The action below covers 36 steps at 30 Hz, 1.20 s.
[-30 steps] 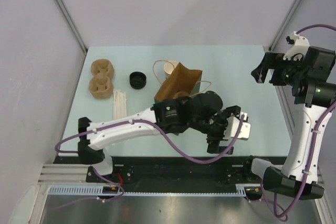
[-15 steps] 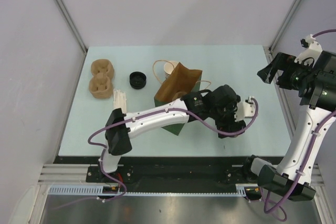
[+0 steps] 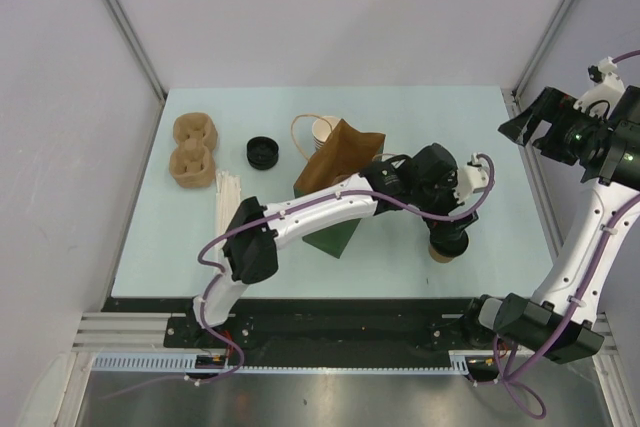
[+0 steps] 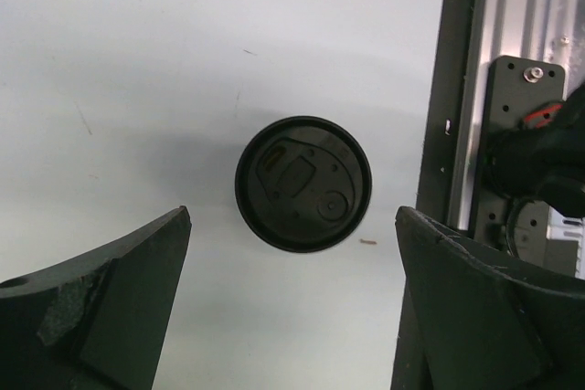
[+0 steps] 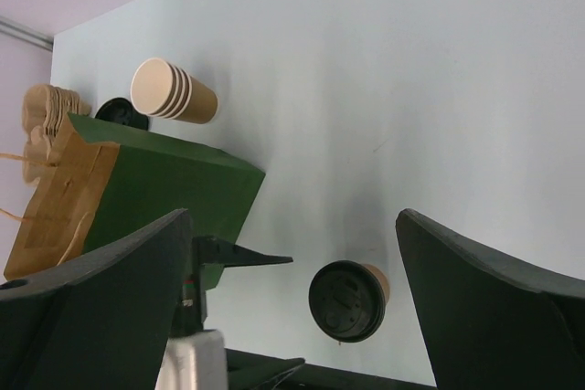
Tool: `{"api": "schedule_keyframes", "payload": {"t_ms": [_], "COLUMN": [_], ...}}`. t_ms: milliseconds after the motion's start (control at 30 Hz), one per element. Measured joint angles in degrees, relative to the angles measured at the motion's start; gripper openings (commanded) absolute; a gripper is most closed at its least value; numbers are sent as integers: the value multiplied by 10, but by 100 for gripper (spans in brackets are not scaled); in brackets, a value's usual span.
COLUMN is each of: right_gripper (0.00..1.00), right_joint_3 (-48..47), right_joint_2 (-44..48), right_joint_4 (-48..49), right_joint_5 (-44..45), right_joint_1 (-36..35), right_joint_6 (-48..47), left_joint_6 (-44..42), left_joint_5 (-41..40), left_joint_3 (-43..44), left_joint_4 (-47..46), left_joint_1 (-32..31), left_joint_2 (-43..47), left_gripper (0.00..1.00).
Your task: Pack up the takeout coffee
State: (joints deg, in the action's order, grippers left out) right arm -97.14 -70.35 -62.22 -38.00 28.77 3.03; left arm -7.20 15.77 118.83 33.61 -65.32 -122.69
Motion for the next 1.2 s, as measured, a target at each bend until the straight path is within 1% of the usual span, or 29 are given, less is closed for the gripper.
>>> {"api": "schedule_keyframes", "payload": {"t_ms": [167, 467, 1200], "right_gripper": [100, 100, 100], "right_joint_3": [0, 0, 0], "right_joint_2": [0, -7, -7], "right_joint_4": [0, 4, 4], "right_joint_5": [-1, -5, -15], "right_joint_1": [0, 0, 0], "right_joint_6": [0, 1, 4], "left_joint_6": [18, 32, 42], "left_joint_5": [-18, -50, -38], "left_joint_3": [23, 26, 26], "left_joint_4": [-1, -1, -13], "left_joint_1": [0, 0, -12], "left_joint_2": [-36, -60, -75], "left_gripper": [99, 100, 99]}}
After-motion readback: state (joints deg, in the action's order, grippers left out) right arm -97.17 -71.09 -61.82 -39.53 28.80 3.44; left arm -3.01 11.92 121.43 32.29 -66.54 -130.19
